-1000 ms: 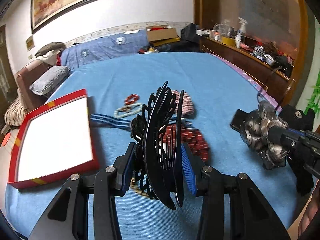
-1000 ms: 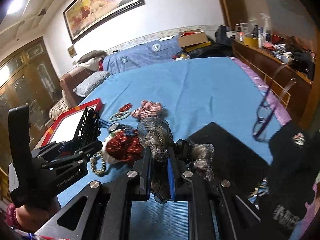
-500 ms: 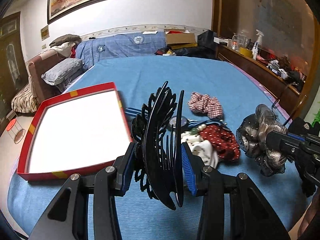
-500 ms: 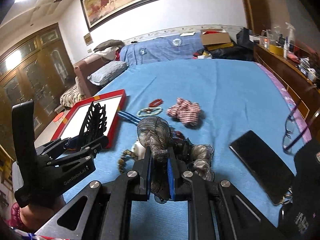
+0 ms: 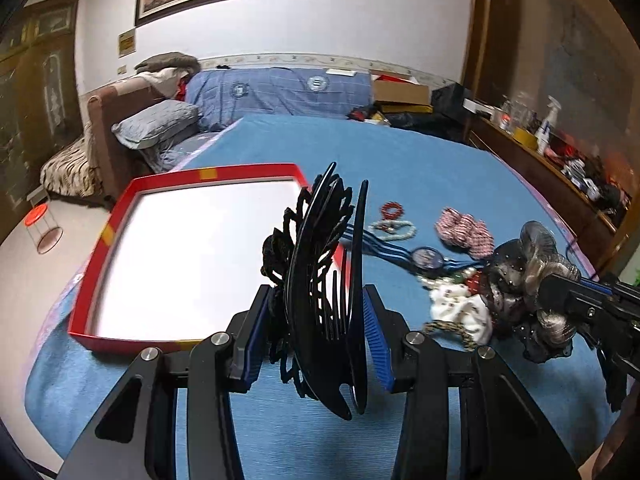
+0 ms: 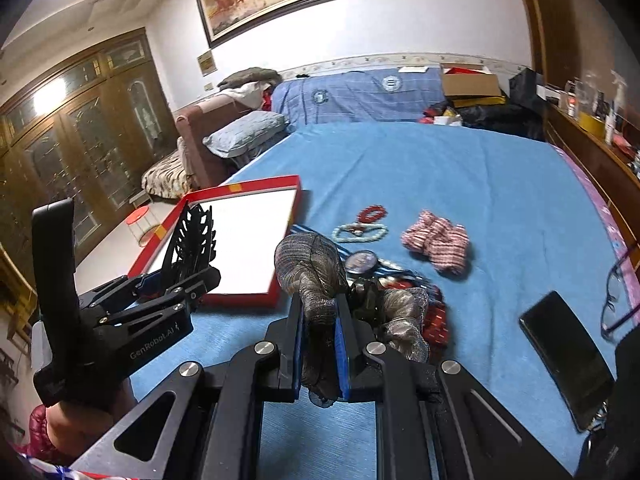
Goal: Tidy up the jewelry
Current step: 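Carry the claw clip with the left tool while the right tool carries the scrunchie to the tray, then open the left tool over the tray while the right tool releases the grey scrunchie there, then grasp the red polka-dot scrunchie with the right tool and lift it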
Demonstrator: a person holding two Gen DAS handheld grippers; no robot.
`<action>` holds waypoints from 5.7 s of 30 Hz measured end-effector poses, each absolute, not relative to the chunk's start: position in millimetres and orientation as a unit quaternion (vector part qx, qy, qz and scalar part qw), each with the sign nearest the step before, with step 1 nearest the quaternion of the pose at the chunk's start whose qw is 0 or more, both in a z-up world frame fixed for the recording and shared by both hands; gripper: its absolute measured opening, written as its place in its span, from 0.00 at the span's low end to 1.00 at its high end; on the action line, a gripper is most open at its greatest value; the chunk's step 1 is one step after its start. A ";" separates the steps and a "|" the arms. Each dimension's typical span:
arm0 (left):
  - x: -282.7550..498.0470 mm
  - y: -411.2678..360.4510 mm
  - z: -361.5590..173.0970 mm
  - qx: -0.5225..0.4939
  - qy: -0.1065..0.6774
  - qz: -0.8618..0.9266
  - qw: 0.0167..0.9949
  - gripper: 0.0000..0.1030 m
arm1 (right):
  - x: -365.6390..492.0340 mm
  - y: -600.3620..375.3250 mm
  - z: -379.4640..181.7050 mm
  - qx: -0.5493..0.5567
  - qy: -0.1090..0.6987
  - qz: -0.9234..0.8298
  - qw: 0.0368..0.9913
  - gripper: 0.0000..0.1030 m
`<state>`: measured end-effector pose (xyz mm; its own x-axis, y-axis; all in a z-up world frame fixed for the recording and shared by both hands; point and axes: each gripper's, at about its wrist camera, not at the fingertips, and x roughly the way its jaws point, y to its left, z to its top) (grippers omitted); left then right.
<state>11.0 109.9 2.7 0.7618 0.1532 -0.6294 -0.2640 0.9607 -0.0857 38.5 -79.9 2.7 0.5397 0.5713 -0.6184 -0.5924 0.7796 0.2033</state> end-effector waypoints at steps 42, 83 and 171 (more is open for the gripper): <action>-19.8 225.1 40.2 -0.118 0.318 0.185 0.922 0.42 | 58.9 37.3 34.7 -0.009 0.359 0.412 0.837 0.14; 167.8 333.7 -29.7 -0.165 0.454 0.184 0.856 0.42 | 227.6 170.0 -27.9 0.024 0.466 0.387 0.795 0.16; 77.0 17.3 -61.7 -0.064 0.457 -0.034 0.887 0.72 | 128.4 -180.6 -43.6 0.170 0.306 0.295 0.889 0.16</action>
